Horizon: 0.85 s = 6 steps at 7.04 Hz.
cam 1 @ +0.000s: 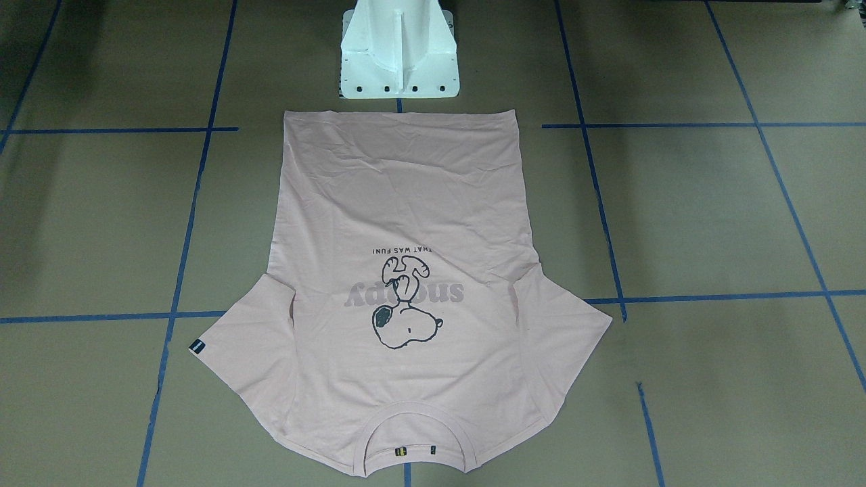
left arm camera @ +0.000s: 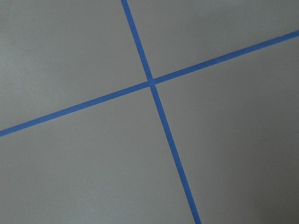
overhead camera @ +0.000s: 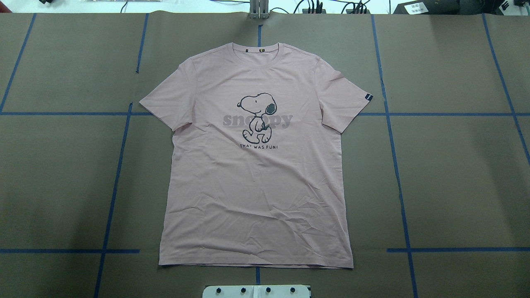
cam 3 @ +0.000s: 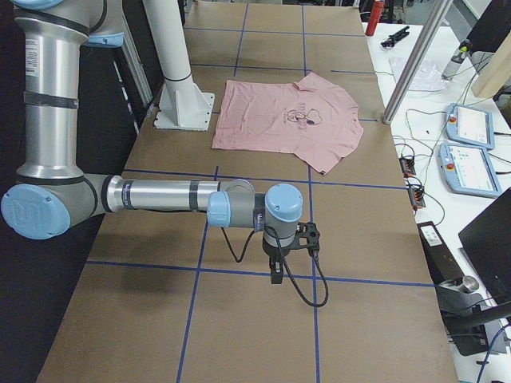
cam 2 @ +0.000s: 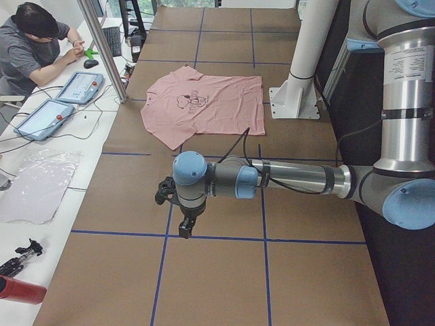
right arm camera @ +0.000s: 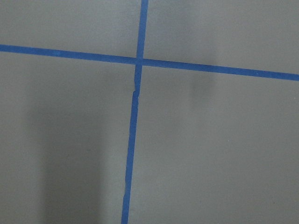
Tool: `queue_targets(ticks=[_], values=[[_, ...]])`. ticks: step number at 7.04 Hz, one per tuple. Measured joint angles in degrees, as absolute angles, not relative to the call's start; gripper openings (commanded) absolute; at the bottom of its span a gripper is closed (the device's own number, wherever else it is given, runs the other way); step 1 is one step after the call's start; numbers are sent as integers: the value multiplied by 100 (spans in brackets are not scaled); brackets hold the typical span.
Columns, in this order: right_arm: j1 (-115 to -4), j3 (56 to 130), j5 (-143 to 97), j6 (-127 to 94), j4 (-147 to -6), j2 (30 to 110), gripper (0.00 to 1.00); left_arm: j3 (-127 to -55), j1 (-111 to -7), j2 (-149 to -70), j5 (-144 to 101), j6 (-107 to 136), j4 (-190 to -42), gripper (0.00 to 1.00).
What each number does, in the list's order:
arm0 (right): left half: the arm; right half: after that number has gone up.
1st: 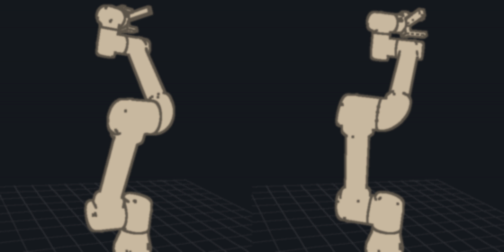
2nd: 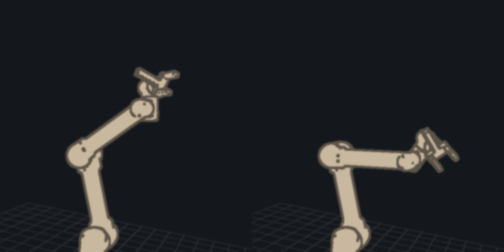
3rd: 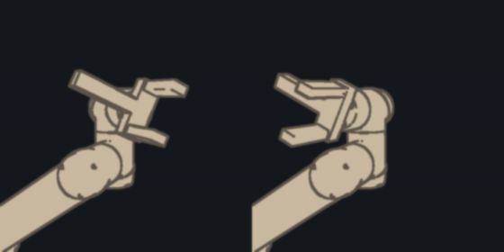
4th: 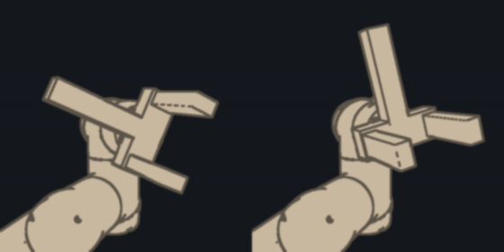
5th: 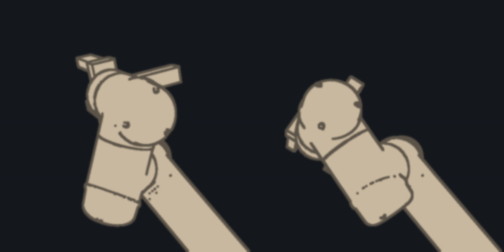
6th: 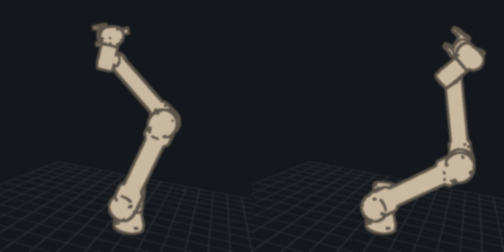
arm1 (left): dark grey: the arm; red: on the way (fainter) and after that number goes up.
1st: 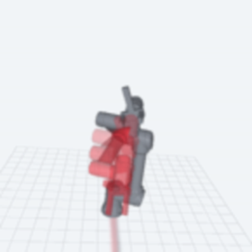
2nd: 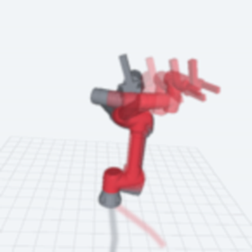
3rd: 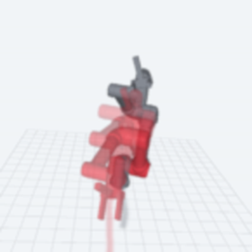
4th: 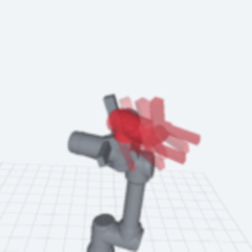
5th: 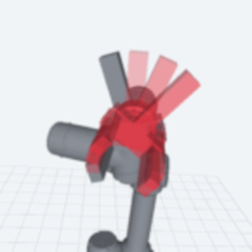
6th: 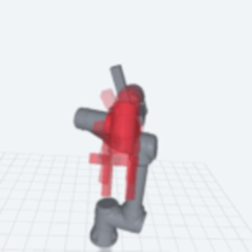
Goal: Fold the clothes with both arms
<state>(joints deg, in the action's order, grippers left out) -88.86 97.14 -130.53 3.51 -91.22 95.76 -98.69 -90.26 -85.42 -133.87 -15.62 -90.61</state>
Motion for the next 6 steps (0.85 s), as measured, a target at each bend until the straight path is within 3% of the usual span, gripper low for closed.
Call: queue_targets(ticks=[6], values=[[-8556,9559,-12992,304,-7900,9105,100,-9777,-9018,-8592,-13362,-1441,-9750,100]])
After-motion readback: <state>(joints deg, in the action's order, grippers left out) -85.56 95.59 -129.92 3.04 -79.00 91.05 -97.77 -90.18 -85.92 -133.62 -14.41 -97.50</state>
